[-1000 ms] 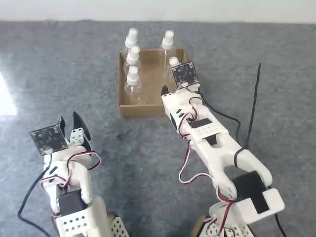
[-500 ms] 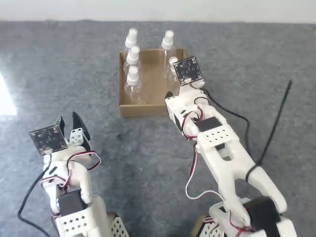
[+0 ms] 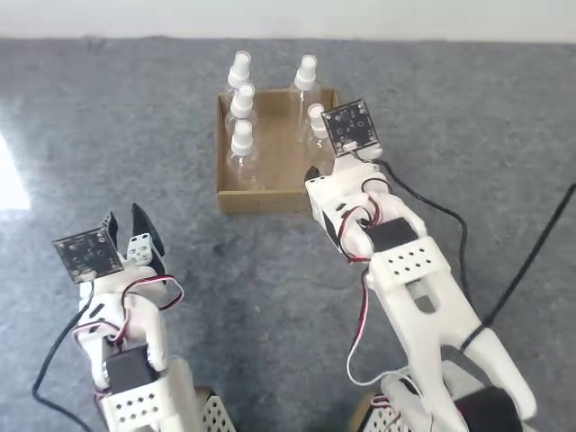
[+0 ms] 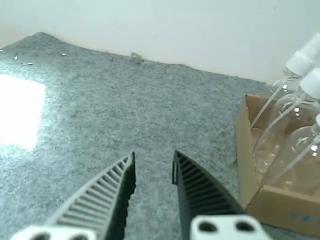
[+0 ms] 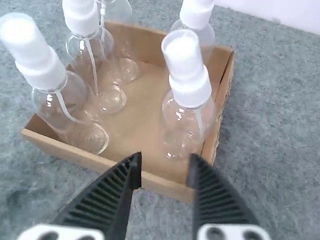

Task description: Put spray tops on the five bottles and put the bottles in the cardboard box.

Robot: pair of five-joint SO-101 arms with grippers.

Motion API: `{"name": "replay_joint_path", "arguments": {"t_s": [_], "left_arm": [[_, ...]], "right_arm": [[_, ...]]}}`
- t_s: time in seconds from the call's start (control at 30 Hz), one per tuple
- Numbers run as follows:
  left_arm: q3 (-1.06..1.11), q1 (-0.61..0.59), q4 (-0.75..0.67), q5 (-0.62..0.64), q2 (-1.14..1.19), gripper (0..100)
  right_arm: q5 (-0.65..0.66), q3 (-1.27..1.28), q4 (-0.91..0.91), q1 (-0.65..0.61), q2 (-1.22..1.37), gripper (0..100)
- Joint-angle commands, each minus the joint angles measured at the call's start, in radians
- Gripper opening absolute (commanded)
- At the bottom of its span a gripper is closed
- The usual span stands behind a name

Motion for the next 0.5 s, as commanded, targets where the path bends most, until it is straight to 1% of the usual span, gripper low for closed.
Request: {"name": "replay_joint_path", "arguments": {"t_s": [0.0, 0.23, 0.47], "left_arm": [[-0.004, -0.002, -0.029, -0.011, -0.015, 12], [-0.002, -0.002, -0.029, -0.011, -0.015, 12], [-0.002, 0.0, -0.029, -0.011, -0.015, 12]], "right_arm": [[0.0, -0.025, 0.038, -0.007, -0.07, 5.3], [0.0, -0.028, 0.107, -0.007, -0.148, 0.8], [0.0, -0.02, 0.179, -0.005, -0.263, 0.6]]}}
